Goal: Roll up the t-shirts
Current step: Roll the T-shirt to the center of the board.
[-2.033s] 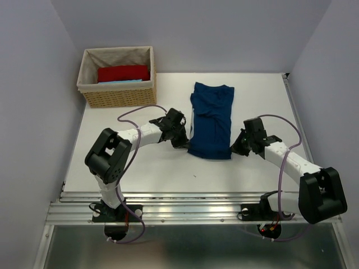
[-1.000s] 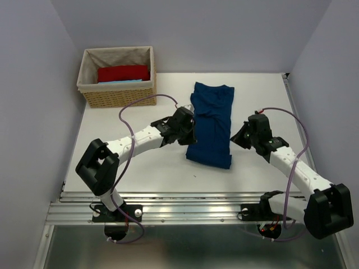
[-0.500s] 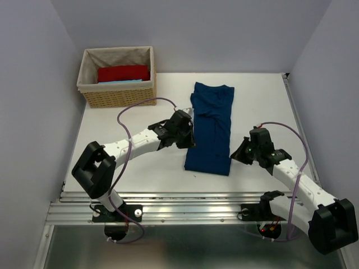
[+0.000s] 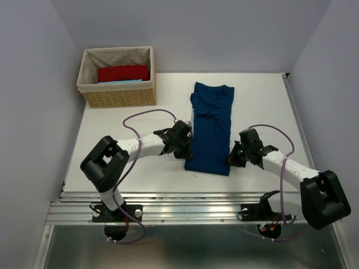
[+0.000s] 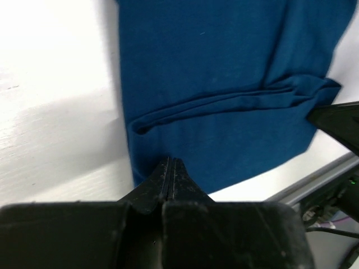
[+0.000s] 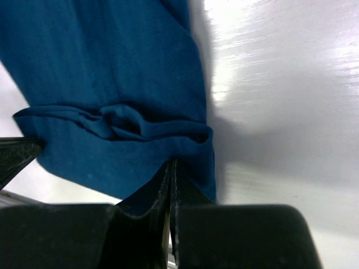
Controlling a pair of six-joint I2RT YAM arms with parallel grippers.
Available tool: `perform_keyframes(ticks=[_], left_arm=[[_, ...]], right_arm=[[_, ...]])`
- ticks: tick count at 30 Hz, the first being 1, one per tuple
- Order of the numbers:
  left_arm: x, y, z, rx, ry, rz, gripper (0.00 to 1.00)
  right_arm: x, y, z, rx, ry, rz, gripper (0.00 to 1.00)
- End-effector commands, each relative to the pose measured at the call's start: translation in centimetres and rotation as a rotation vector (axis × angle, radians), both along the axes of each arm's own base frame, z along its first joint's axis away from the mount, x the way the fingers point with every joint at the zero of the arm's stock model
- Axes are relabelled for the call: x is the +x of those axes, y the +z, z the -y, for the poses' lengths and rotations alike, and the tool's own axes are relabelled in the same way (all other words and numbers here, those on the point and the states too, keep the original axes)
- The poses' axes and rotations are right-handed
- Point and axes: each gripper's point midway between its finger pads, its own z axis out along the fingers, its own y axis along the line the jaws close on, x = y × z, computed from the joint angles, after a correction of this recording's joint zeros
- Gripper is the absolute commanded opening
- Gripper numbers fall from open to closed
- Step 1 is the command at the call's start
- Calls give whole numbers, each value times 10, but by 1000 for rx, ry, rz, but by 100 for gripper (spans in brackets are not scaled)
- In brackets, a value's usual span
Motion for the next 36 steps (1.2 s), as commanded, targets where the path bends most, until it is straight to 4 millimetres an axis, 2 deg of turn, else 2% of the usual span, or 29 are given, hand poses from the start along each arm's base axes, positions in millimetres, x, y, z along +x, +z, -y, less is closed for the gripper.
perform_keyframes(ticks=[1,3,6,7,12,15,18,19,22,25,28,30,32,33,35,36], left_arm=[[-4,-19,-9,45,-1,0,0],[-7,-30,-15,74,4,-16,0],[-7,-32,-19,95,6,-12,0],[-5,-27,-19,90,8,3,0],[3,23,-13,15,15,107,0],[-2,38,-5,-24,-18,114,0],[-12,37,3,-54,-58,85,0],[-15,35,6,-66,-66,72,0],[-26,20,14,-94,-105,17,0],[-31,-3,11,-63,-102,-28,0],[-34,-27,2,-6,-88,-55,0],[-36,-34,-2,15,-88,-65,0],[-36,-31,-4,17,-88,-51,0],[-34,-22,-5,10,-86,-32,0],[-26,-9,-7,23,-72,17,0],[-20,5,-9,25,-58,53,0]], right_arm=[[10,-6,-4,-14,15,22,3],[6,-13,0,-45,12,4,2],[10,-6,2,-55,5,21,2],[11,3,-1,-46,13,51,2],[13,39,-17,-21,44,129,3],[7,45,-32,15,74,138,3],[1,43,-50,54,105,135,3],[-2,35,-54,58,113,115,3],[-3,30,-69,125,128,102,3],[-5,10,-66,107,111,69,3],[-12,-16,-54,35,93,14,3],[-18,-27,-46,-7,86,-24,3],[-17,-24,-42,-24,81,-11,3],[-18,-18,-39,-30,75,2,4],[-6,-2,-35,-54,49,59,4],[-1,12,-28,-76,14,93,5]])
